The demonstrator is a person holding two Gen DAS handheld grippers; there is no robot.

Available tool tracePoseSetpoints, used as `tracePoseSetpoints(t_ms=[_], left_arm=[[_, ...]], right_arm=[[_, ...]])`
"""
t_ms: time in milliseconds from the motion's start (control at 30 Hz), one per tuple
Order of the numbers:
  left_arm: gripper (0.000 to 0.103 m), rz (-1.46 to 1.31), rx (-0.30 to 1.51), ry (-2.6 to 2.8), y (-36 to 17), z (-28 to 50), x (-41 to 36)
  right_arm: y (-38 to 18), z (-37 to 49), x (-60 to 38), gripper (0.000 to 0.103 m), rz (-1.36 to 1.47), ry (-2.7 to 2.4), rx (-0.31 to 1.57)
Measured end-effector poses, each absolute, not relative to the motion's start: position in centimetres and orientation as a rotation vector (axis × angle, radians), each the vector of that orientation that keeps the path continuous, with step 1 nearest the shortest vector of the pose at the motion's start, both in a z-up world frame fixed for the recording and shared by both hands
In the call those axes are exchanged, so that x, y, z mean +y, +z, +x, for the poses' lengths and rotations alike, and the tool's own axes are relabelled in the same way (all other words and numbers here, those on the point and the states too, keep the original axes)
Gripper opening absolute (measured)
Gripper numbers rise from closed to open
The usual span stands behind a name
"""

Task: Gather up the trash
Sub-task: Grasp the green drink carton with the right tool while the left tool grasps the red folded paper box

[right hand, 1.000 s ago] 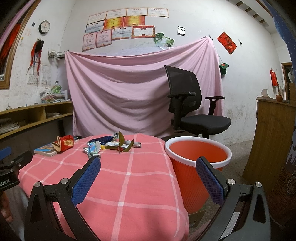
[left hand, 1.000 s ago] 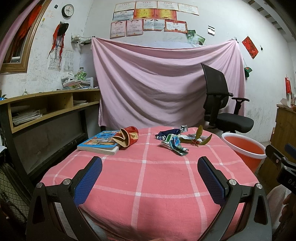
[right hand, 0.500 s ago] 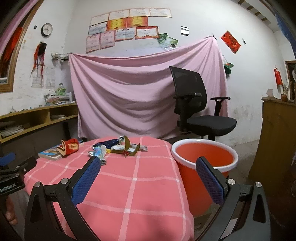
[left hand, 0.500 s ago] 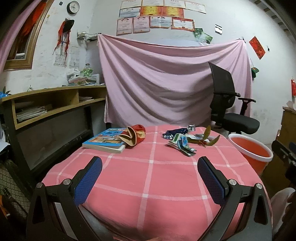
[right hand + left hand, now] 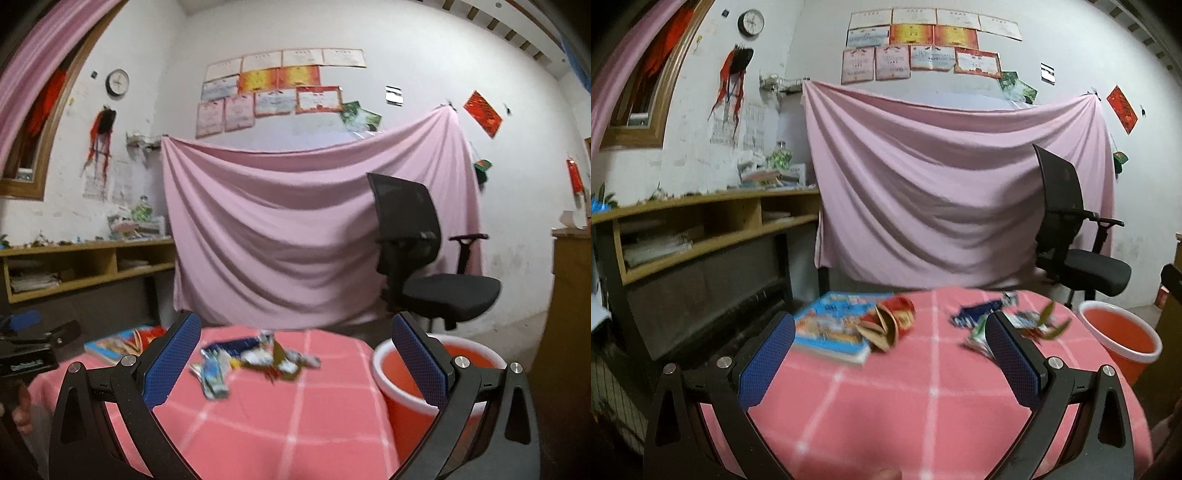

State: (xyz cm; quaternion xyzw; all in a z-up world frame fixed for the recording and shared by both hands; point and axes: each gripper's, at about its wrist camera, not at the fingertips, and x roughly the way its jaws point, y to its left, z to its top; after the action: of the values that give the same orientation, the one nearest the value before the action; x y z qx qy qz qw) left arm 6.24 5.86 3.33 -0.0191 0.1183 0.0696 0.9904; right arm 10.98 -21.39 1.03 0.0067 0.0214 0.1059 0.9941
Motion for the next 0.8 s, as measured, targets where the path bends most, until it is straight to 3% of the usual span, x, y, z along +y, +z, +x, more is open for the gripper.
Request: tracePoseSetpoints(t_ms=[367,600,800], left_arm=[[0.101,0.027,0.108,0.195,3.5,11.1,8.1],[0.101,-0.023,0.263,0.155,1.8,15.8,10.2],[0.101,-0.063,0.431,0.111,-0.1,19.0,10.8]], right_arm=[[1.9,16.5,-16.9,0.103,0.009,0.264,0.012],[0.3,19.5,-15.8,0.103,-0.017,0.301,0.098],[-2.1,23.3,-13.8,0.103,-0.1,0.355,0.325]])
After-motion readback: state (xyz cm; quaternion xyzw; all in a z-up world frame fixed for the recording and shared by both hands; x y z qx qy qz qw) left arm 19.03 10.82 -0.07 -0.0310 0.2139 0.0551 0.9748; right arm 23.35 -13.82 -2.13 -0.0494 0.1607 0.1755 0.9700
